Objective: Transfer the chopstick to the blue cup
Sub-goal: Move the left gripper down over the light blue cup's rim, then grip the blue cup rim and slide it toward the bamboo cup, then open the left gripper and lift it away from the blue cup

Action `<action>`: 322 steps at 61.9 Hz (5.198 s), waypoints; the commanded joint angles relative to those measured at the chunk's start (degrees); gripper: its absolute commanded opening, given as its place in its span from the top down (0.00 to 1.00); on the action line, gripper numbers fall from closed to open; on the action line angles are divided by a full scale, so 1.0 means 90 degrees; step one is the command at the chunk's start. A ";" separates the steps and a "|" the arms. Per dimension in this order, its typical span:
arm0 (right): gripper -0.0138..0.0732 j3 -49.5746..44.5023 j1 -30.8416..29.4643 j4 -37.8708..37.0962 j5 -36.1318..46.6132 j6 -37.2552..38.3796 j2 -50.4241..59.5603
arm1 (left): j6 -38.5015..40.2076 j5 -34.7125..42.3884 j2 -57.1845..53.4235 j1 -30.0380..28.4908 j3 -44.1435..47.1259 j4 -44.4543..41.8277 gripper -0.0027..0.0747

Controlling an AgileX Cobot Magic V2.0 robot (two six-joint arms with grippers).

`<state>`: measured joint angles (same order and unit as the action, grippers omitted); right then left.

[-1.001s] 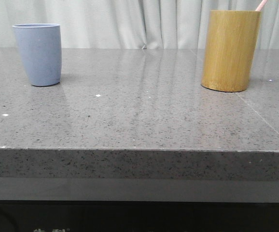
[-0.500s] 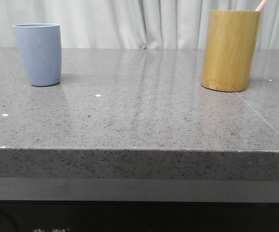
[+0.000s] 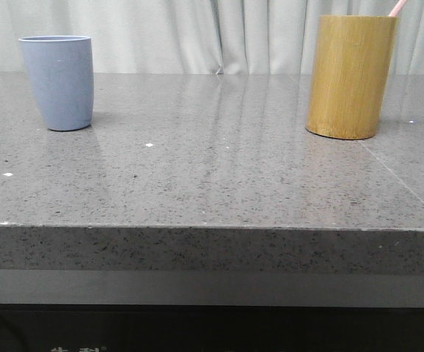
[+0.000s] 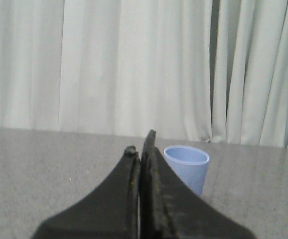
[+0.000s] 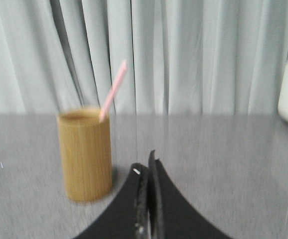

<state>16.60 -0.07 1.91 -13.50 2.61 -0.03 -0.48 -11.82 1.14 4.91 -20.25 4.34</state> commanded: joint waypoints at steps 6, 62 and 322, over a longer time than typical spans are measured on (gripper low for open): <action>0.92 0.1519 -0.0021 -0.0007 -0.0315 -0.0036 -0.0882 | 0.0013 -0.0388 0.0933 -0.0007 -0.1504 -0.0253 0.99; 0.69 0.3003 -0.0021 -0.0054 -0.2595 -0.0228 -0.4030 | -0.0170 -0.1394 0.3858 -0.0007 -0.2634 0.0096 0.86; 0.16 0.3005 -0.0021 0.0071 -0.2883 -0.0290 -0.4030 | -0.0485 -0.6098 1.2325 0.2913 -1.1727 0.0092 0.49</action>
<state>41.76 -0.07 2.25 -43.01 0.50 -36.00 -5.38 -67.00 115.57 30.67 -121.50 4.07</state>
